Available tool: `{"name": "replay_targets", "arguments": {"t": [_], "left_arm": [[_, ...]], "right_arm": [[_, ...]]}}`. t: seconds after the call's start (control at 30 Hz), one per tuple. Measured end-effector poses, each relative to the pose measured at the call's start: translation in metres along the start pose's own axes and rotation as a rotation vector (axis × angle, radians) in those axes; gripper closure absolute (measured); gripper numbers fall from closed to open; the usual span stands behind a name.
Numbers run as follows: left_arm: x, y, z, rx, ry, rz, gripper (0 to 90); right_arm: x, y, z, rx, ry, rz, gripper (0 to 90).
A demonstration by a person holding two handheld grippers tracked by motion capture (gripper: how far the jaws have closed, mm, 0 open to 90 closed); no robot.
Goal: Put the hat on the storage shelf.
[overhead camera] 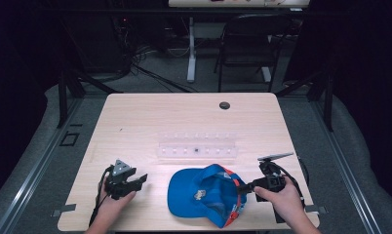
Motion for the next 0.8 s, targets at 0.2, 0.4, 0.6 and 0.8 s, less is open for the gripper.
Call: {"name": "replay_targets", "arguments": {"t": [0.2,0.4,0.6,0.8], "left_arm": [[0.0,0.0,0.0,0.001,0.002,-0.001,45.8],[0.0,0.0,0.0,0.001,0.0,-0.001,45.8],[0.0,0.0,0.0,0.0,0.002,0.0,45.8],[0.0,0.0,0.0,0.001,0.002,-0.002,45.8]], "right_arm": [[-0.008,-0.007,-0.005,0.02,-0.002,-0.009,78.2],[-0.014,-0.015,-0.01,0.03,-0.012,-0.028,78.3],[-0.019,-0.022,-0.019,0.015,-0.01,-0.039,78.3],[-0.026,-0.029,-0.03,-0.008,-0.016,-0.045,78.3]]}}
Point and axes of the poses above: each handheld gripper's, and its own axes: y roughly forward along the jaws, x roughly out of its underside, z roughly to its right, the point moved 7 cm from there along y, roughly forward along the jaws, and after that the axes turned 2 degrees about -y, right-handed, at the moved point
